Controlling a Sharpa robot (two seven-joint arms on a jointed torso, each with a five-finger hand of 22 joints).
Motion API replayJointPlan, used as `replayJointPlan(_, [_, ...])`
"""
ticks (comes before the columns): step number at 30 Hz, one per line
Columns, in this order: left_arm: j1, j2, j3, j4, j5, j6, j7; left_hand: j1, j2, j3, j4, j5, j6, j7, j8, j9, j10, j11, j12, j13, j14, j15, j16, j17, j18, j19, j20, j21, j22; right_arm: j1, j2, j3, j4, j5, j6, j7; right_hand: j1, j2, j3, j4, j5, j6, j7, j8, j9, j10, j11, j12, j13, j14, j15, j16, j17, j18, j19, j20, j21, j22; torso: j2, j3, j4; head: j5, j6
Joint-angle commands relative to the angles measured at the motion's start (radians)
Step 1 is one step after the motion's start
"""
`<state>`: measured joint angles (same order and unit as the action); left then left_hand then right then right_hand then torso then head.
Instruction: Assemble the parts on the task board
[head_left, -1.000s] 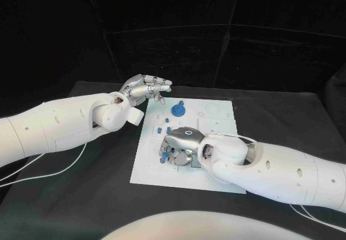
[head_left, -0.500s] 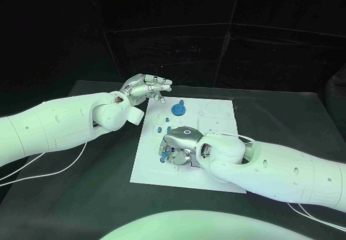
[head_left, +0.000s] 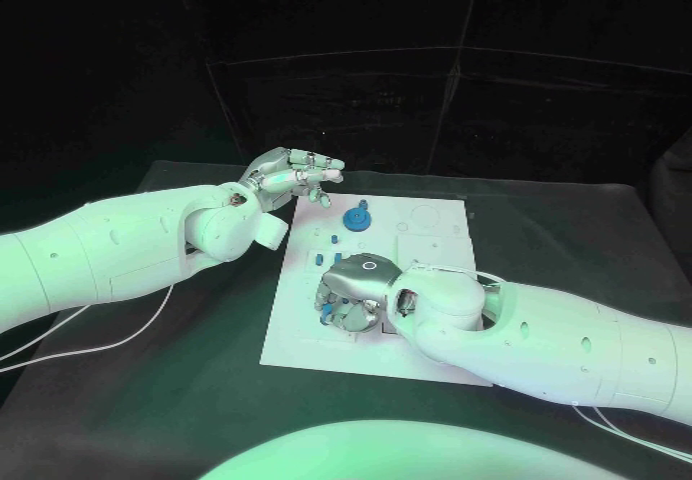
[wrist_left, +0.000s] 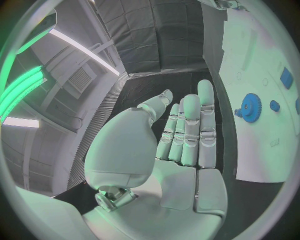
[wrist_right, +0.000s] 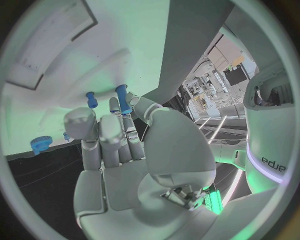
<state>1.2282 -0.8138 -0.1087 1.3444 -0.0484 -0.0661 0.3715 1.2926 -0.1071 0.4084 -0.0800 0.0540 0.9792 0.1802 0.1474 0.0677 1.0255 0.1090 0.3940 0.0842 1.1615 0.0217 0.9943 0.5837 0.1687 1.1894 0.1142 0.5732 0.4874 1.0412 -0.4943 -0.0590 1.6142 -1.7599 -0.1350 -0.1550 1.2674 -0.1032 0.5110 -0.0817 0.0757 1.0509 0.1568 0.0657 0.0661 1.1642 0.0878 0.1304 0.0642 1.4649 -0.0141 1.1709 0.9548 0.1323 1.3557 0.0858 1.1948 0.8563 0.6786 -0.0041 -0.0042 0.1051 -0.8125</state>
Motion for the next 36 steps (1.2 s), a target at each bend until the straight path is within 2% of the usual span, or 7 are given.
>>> replayJointPlan(1, [0.002, 0.0, 0.0, 0.001, 0.002, 0.015, 0.0, 0.007, 0.006, -0.008, 0.001, -0.004, -0.006, -0.001, -0.004, 0.0, -0.006, -0.002, 0.005, 0.0, -0.007, 0.001, -0.002, -0.001, 0.013, -0.003, 0.005, -0.004, -0.001, 0.001, 0.003, 0.0, -0.001, -0.016, -0.021, 0.014, -0.015, -0.016, -0.02, 0.003, 0.002, -0.023, -0.001, -0.005, -0.002, -0.017, -0.001, -0.005, 0.0, 0.008, 0.01, 0.005, -0.002, -0.012, -0.001, 0.009, 0.002, -0.002, 0.0, 0.0, -0.0001, -0.001, 0.001])
replayJointPlan(14, [0.002, -0.001, 0.0, 0.0, 0.002, 0.017, -0.001, 0.008, 0.007, -0.01, 0.001, -0.004, -0.007, 0.0, -0.004, 0.0, -0.008, -0.002, 0.007, 0.0, -0.008, 0.001, -0.002, -0.003, 0.013, -0.003, 0.005, -0.005, -0.002, 0.001, 0.001, -0.002, 0.001, -0.002, -0.039, 0.032, -0.042, -0.04, -0.096, 0.023, 0.038, -0.102, -0.006, -0.004, -0.001, -0.028, -0.009, 0.023, 0.006, 0.006, 0.004, 0.008, -0.001, -0.011, -0.003, 0.006, 0.004, 0.0, 0.0, 0.0006, -0.0002, 0.001, 0.002])
replayJointPlan(19, [0.002, 0.0, 0.0, -0.001, 0.002, 0.019, -0.002, 0.006, 0.006, -0.012, 0.001, -0.004, -0.008, 0.001, -0.004, 0.0, -0.009, -0.001, 0.007, 0.0, -0.009, 0.002, -0.002, -0.003, 0.013, -0.003, 0.006, -0.006, -0.003, 0.001, -0.004, -0.002, 0.005, 0.007, -0.062, 0.039, -0.04, -0.043, -0.148, 0.03, 0.05, -0.149, -0.001, -0.003, 0.0, -0.086, -0.003, 0.025, 0.002, -0.01, 0.009, -0.024, -0.047, 0.0, -0.036, 0.009, -0.041, -0.072, 0.0, 0.0001, -0.0009, 0.003, 0.002])
replayJointPlan(24, [0.002, 0.0, 0.0, -0.002, 0.002, 0.022, -0.004, 0.005, 0.005, -0.015, 0.001, -0.004, -0.011, 0.001, -0.005, 0.0, -0.011, 0.0, 0.007, 0.0, -0.009, 0.002, -0.001, -0.004, 0.013, -0.003, 0.006, -0.007, -0.004, 0.001, -0.022, -0.002, 0.013, 0.011, -0.135, 0.048, -0.022, -0.035, -0.232, 0.036, 0.061, -0.19, 0.0, -0.002, 0.001, -0.204, 0.015, 0.027, 0.003, -0.056, 0.024, -0.102, -0.161, 0.019, -0.092, 0.021, -0.121, -0.194, 0.0, 0.001, -0.0004, -0.001, 0.003])
replayJointPlan(29, [0.002, 0.0, 0.0, -0.004, 0.002, 0.023, -0.004, 0.005, 0.005, -0.015, 0.001, -0.004, -0.011, 0.001, -0.005, 0.0, -0.011, 0.0, 0.007, 0.0, -0.009, 0.002, -0.001, -0.004, 0.013, -0.003, 0.006, -0.007, -0.004, 0.001, -0.074, -0.001, 0.04, 0.047, -0.241, 0.094, -0.004, -0.024, -0.294, 0.048, 0.11, -0.177, 0.012, 0.004, 0.005, -0.23, 0.018, 0.072, 0.01, -0.064, 0.028, -0.109, -0.181, 0.022, -0.098, 0.026, -0.136, -0.211, -0.002, 0.0008, -0.0026, -0.007, 0.007])
replayJointPlan(33, [0.002, 0.0, 0.0, -0.006, 0.002, 0.022, -0.003, 0.005, 0.005, -0.015, 0.001, -0.004, -0.011, 0.001, -0.005, 0.0, -0.011, 0.0, 0.007, 0.0, -0.009, 0.002, -0.001, -0.004, 0.013, -0.003, 0.006, -0.007, -0.004, 0.004, -0.142, 0.001, 0.081, 0.157, -0.305, 0.143, 0.004, -0.009, -0.312, 0.056, 0.13, -0.143, 0.012, 0.015, 0.009, -0.181, 0.014, 0.124, 0.019, -0.051, 0.024, -0.089, -0.161, 0.018, -0.081, 0.024, -0.117, -0.181, -0.003, -0.0004, -0.0016, -0.025, 0.016])
replayJointPlan(36, [0.002, -0.001, 0.0, -0.005, 0.002, 0.022, -0.003, 0.005, 0.005, -0.015, 0.001, -0.004, -0.011, 0.001, -0.005, 0.0, -0.011, 0.0, 0.007, 0.0, -0.009, 0.002, -0.001, -0.004, 0.013, -0.003, 0.006, -0.007, -0.004, 0.017, -0.219, 0.009, 0.125, 0.296, -0.333, 0.162, 0.009, 0.011, -0.311, 0.061, 0.139, -0.084, 0.012, 0.041, 0.019, -0.059, 0.001, 0.199, 0.044, -0.025, 0.015, -0.045, -0.104, 0.008, -0.049, 0.021, -0.075, -0.114, -0.006, -0.0017, -0.0012, -0.041, 0.022])
